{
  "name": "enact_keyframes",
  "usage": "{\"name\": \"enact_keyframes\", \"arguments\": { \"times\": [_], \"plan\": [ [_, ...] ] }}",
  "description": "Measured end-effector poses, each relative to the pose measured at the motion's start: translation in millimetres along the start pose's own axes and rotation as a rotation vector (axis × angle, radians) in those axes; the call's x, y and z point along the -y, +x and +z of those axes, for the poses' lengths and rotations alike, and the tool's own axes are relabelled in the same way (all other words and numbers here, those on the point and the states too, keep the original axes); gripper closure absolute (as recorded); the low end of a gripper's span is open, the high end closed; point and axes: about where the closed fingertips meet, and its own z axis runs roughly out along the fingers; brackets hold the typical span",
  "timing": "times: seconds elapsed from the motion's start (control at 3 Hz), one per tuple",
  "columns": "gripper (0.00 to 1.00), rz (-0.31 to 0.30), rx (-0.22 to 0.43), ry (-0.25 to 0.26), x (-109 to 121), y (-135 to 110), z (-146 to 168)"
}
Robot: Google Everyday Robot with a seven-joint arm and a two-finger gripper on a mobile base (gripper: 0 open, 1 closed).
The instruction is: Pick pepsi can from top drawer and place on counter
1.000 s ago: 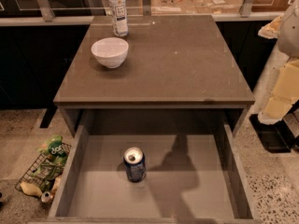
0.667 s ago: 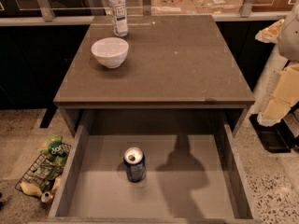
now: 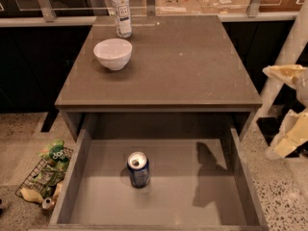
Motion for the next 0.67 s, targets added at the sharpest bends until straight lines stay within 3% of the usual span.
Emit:
{"name": "enact_keyframes", "arguments": {
  "times": [0.33,0.67],
  "plan": [
    [0.0,0.03,0.175,0.053,-15,0,30],
    [0.0,0.101,0.313,0.113,-26,-12,57]
  ]
}}
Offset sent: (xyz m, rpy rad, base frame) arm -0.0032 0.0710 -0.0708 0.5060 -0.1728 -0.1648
